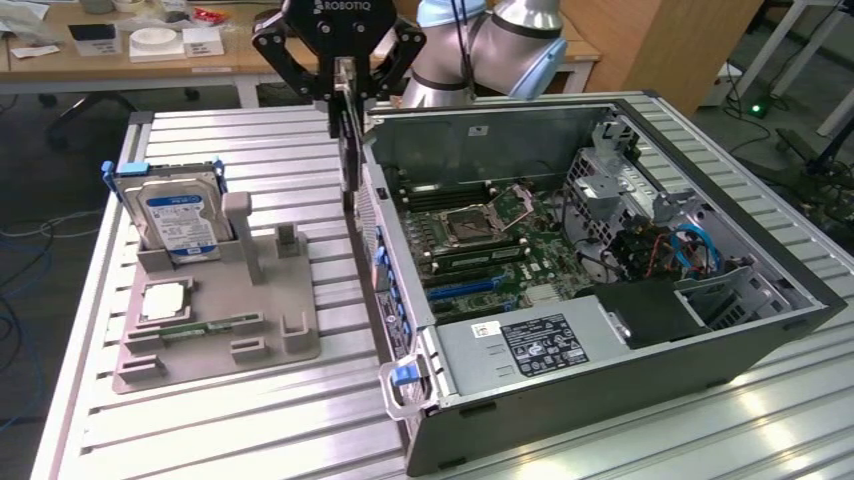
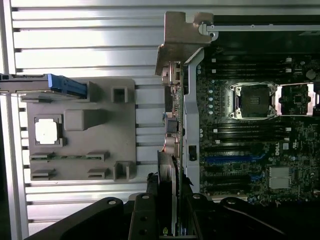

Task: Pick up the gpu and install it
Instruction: 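Pick up the gpu and move the gpu toward the slot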

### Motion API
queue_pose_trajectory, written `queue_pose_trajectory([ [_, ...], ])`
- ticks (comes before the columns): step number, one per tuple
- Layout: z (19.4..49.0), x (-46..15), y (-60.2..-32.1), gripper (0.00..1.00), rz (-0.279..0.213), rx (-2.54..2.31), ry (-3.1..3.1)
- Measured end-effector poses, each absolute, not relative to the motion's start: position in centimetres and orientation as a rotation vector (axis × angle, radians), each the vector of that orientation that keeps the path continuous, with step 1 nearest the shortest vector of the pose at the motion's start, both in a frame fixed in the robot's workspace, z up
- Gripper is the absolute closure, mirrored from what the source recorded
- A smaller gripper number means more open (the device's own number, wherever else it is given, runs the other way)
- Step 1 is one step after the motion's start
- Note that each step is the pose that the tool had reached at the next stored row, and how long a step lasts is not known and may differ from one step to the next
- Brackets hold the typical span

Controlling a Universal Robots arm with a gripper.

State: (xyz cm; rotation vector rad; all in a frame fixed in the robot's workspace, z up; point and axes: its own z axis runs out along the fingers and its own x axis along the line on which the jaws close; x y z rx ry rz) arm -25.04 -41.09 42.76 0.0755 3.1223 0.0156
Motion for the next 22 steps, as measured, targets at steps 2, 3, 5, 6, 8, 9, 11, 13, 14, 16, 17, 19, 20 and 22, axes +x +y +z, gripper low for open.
queue_pose_trajectory([
  [2, 42.8, -24.9, -41.1, 0.73, 0.016, 0.076, 3.122],
  [3, 42.8, -24.8, -41.1, 0.73, 0.016, 0.076, 3.122],
  [5, 42.8, -24.6, -41.1, 0.73, 0.016, 0.076, 3.122],
  [6, 42.8, -24.5, -41.1, 0.73, 0.015, 0.076, 3.122],
  [8, 42.8, -24.3, -41.1, 0.73, 0.016, 0.076, 3.122],
  [9, 42.8, -24.2, -41.1, 0.73, 0.016, 0.076, 3.122],
  [11, 42.8, -24.0, -41.1, 0.73, 0.016, 0.076, 3.122],
  [13, 42.8, -23.7, -41.1, 0.73, 0.016, 0.076, 3.122],
  [14, 42.8, -23.6, -41.1, 0.73, 0.016, 0.076, 3.122],
  [16, 42.8, -23.4, -41.1, 0.73, 0.015, 0.076, 3.122],
  [17, 42.8, -23.3, -41.1, 0.73, 0.015, 0.076, 3.122],
  [19, 42.8, -23.0, -41.1, 0.73, 0.015, 0.076, 3.122],
  [20, 42.8, -22.9, -41.1, 0.73, 0.015, 0.076, 3.122],
  [22, 42.8, -22.7, -41.1, 0.73, 0.016, 0.076, 3.122],
])
